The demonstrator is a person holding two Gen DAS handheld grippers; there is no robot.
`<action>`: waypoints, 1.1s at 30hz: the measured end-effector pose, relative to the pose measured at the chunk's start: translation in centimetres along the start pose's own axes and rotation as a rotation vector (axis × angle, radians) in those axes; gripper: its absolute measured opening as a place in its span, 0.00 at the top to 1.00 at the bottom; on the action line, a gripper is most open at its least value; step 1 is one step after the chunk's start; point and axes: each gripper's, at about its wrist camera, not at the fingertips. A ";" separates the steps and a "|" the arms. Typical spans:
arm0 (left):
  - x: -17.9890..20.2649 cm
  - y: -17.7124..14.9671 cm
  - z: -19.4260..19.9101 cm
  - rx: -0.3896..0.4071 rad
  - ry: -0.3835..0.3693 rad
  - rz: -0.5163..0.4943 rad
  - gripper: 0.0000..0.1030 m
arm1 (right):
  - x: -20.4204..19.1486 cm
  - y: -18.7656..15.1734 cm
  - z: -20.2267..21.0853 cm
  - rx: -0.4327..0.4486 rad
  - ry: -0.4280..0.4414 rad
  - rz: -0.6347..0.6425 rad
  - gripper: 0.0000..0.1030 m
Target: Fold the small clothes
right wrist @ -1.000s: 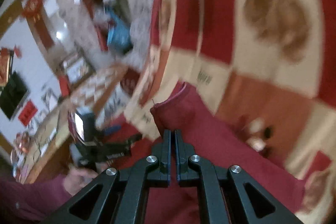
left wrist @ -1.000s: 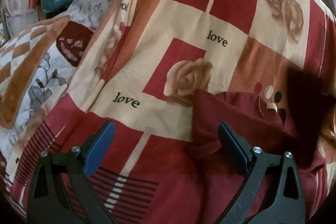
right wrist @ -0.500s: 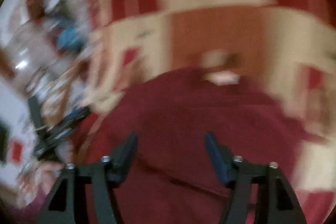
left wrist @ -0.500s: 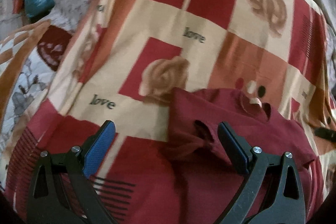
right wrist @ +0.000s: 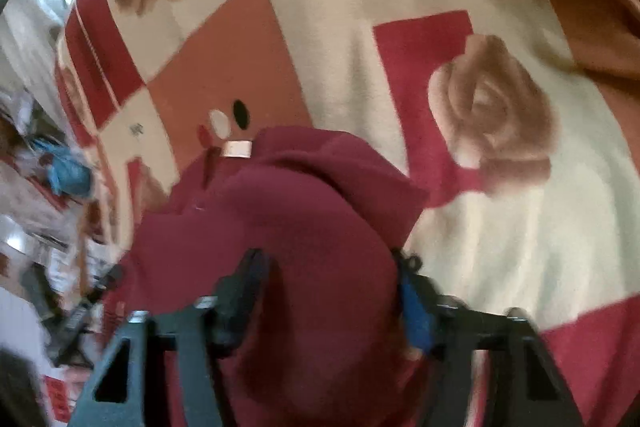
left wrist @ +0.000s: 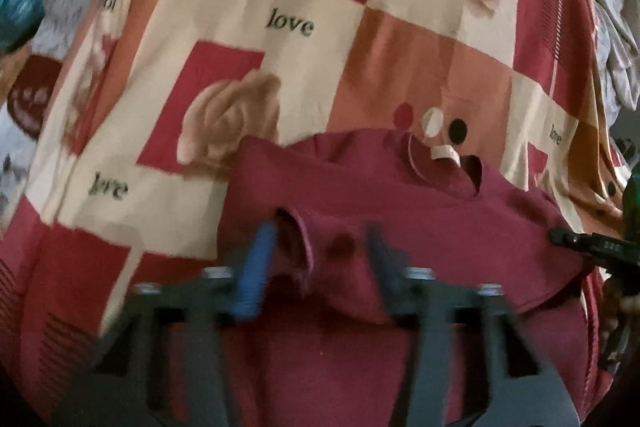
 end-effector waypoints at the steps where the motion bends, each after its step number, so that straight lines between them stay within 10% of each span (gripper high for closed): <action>1: 0.1 0.6 0.2 0.004 -0.016 0.003 0.86 | 0.0 0.1 0.9 0.038 -0.006 -0.005 0.78; 6: -0.2 2.2 0.9 0.071 0.003 -0.027 0.86 | 0.8 0.3 6.3 0.266 -0.202 0.052 0.98; 11: -2.0 1.4 -0.4 -0.013 0.032 0.048 0.86 | 3.1 0.8 3.9 0.101 -0.110 -0.042 0.97; 13: -2.5 1.3 0.2 -0.011 -0.001 0.086 0.78 | 3.6 1.1 3.1 0.067 -0.064 -0.079 0.87; 15: -2.9 1.2 1.0 -0.001 -0.035 0.123 0.54 | 3.8 1.2 1.8 0.021 -0.020 -0.128 0.44; 17: -3.2 1.0 1.6 0.014 -0.051 0.156 0.32 | 3.5 1.2 0.2 -0.023 0.009 -0.150 0.43; 24: -2.0 0.4 0.6 -0.039 -0.082 0.132 0.31 | 2.4 1.3 -1.8 -0.046 0.047 -0.165 0.37; 26: -1.1 0.2 -0.5 -0.072 -0.072 0.088 0.37 | 2.3 1.4 -2.1 -0.047 0.049 -0.165 0.37; 29: 0.4 0.2 -1.3 -0.090 -0.019 -0.001 0.87 | 2.1 1.6 -2.5 -0.036 0.054 -0.152 0.38; 33: 1.0 2.0 1.0 0.033 -0.052 -0.001 0.95 | 2.1 1.9 -1.3 0.034 0.038 -0.119 0.80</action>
Point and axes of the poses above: each gripper's, at about its wrist camera, not at the fingertips, and z roughly against the way its jaws point, x to its right, y to its top, and after that the axes turned 15 degrees about -y, right-handed
